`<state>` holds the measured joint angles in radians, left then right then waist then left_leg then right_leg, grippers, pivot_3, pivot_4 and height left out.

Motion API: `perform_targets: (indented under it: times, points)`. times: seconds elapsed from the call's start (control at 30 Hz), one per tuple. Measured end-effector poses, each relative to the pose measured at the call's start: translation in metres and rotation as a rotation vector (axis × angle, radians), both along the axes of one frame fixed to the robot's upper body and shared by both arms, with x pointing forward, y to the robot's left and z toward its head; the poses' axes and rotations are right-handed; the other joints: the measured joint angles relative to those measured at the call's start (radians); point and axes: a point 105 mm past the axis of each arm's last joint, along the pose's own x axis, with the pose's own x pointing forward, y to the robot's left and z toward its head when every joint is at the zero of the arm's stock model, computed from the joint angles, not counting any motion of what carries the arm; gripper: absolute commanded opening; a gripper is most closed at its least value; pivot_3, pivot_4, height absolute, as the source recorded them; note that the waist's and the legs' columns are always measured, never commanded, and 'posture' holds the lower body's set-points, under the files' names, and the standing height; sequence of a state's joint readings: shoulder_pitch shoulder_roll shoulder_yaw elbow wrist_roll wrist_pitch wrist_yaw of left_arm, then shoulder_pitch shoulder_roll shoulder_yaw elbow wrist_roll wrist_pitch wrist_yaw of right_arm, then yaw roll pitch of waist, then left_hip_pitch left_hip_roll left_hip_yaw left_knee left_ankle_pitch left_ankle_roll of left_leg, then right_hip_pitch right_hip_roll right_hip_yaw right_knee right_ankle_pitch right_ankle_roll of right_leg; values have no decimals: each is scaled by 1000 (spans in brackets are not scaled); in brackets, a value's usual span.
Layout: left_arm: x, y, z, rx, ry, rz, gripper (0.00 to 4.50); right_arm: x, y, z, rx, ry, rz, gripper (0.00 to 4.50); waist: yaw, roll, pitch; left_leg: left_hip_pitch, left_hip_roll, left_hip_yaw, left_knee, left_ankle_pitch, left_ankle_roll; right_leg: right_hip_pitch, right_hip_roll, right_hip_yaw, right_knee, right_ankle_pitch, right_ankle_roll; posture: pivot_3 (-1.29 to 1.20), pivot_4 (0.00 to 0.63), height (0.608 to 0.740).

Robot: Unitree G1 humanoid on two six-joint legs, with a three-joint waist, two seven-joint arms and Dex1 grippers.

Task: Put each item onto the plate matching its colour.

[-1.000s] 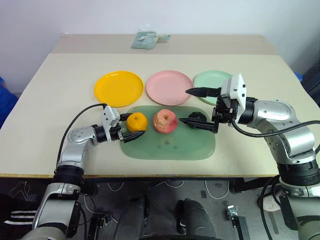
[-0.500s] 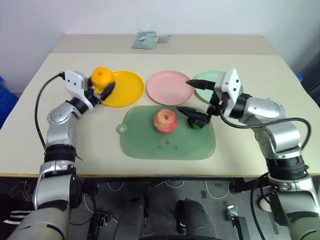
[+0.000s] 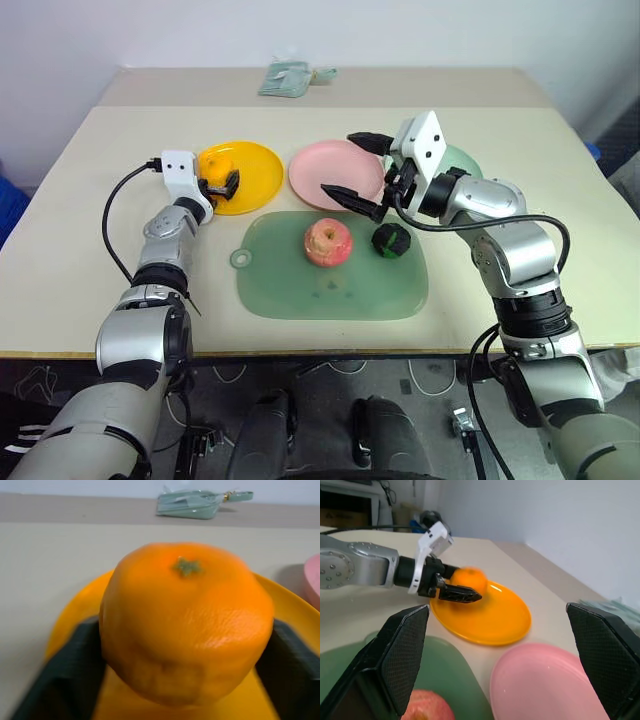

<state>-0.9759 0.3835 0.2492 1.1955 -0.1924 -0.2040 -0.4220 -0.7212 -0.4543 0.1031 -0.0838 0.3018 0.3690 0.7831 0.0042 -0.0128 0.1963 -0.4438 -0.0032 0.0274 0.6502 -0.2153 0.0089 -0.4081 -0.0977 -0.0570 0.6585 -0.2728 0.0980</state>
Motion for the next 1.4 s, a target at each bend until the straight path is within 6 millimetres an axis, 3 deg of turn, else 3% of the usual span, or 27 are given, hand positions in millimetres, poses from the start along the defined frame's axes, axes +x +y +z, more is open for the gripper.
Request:
perform_targets:
  times: [0.1, 0.17, 0.33, 0.57, 0.77, 1.13, 1.4]
  points:
    - [-2, -1, 10, -35, -40, -64, 4462, -4, 0, -5, -10, 10, 13, 4500, 0, 0, 0, 0, 0, 0, 0, 0, 0, 0, 0, 0, 0, 0, 0, 0, 150, 740]
    - [-5, -7, 28, -4, -108, -146, 4462, -9, 3, -5, -9, 23, 41, 4500, 1, 0, 0, 0, 0, 0, 0, 0, 0, 0, 0, 0, 0, 0, 0, 0, 150, 740]
    - [-31, -7, 63, 100, -255, -337, 4462, -17, 7, -3, 2, 36, 83, 4500, -2, 0, 0, 1, 2, -1, -1, 0, 0, 0, 0, 1, 0, 0, 0, 0, 150, 740]
    - [-88, -19, 49, 171, -198, -659, 4462, -20, 10, -6, -2, 71, 109, 4500, -15, 0, 0, 1, 3, -2, -1, 0, 0, 0, 0, 1, 0, 0, 0, 0, 150, 740]
    - [-121, -22, 46, 177, -147, -803, 4462, -21, 17, -16, -35, 128, 118, 4500, -15, 0, 0, 1, 3, -2, -1, 0, 0, 0, 0, 2, 0, 0, 0, 0, 150, 740]
    - [-150, -23, 34, 192, -68, -901, 4462, -20, 24, -30, -102, 195, 114, 4500, -16, 0, 0, 1, 3, -2, -1, 0, 0, 0, 0, 2, 0, 0, -1, 0, 150, 740]
    - [-153, -23, 34, 204, -57, -912, 4462, -21, 25, -33, -122, 244, 119, 4500, -15, 0, 0, 1, 3, -2, -2, 0, 0, 0, -1, 2, 0, 0, -1, 0, 150, 740]
